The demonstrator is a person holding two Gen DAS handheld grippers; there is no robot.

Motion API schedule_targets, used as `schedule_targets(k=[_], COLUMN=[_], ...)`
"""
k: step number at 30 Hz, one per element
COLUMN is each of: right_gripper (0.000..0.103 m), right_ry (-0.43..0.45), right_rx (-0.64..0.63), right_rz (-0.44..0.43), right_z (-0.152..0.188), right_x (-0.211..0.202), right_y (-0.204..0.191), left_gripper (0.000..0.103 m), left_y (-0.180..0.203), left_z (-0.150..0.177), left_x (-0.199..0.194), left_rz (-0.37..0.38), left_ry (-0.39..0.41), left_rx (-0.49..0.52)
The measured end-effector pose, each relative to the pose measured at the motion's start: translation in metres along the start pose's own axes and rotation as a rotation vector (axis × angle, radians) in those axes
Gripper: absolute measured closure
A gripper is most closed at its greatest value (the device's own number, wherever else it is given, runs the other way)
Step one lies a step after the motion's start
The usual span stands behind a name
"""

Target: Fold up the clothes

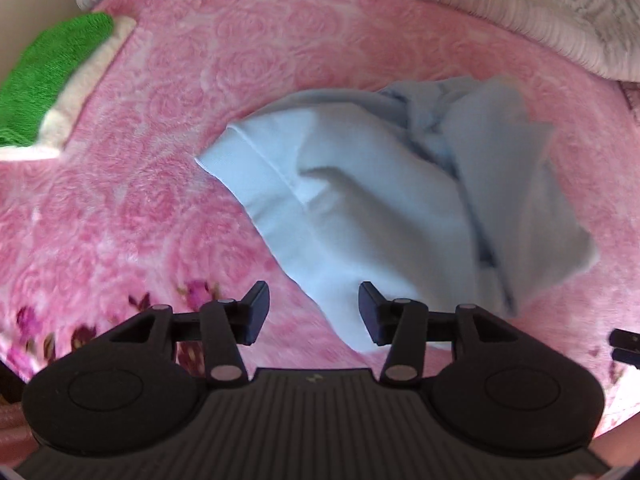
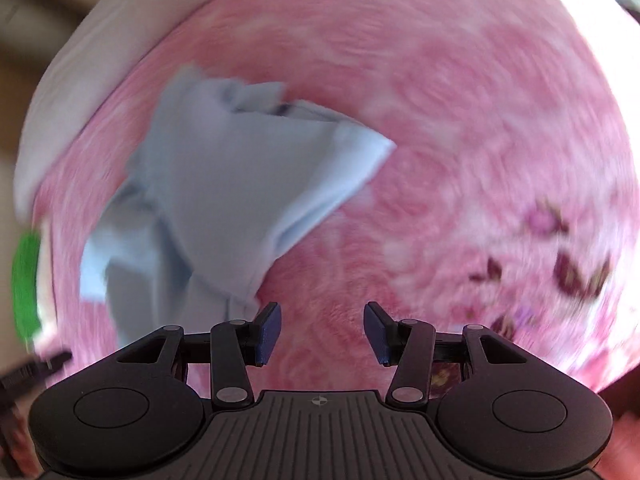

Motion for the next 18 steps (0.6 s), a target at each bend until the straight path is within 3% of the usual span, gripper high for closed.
schedule_targets(k=[5, 10, 14, 18], right_gripper=[0.036, 0.034, 0.034, 0.034], right_ry=[0.068, 0.15, 0.237, 0.302], right_rx=[0.237, 0.381, 0.433, 0.466], right_rz=[-0.011, -0.056, -0.083, -0.086], right_z=[0.013, 0.019, 0.01, 0.002], right_x=[0.024, 0.045, 0.064, 0.084], right_y=[0.017, 0.013, 0.004, 0.004], left_gripper=[0.058, 0.053, 0.046, 0.041], left_y=[-0.033, -0.053, -0.054, -0.044], left_z=[-0.049, -0.102, -0.125, -0.13], left_x=[0.042, 0.069, 0.09, 0.118], left_rz=[0.0, 0.014, 0.119, 0.201], left_ry=[0.015, 0.11, 0.181, 0.171], left_rx=[0.067, 0.186, 0.292, 0.395])
Point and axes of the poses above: each gripper's, at about its wrist camera, not at the fingertips, and x roughly the way its jaws point, y to its right, z to its underside, the point moved 5 cm from there along x, roughly the way its jaws point, and after that the axes turned 2 degrees about -x, right-handed, at the moved point
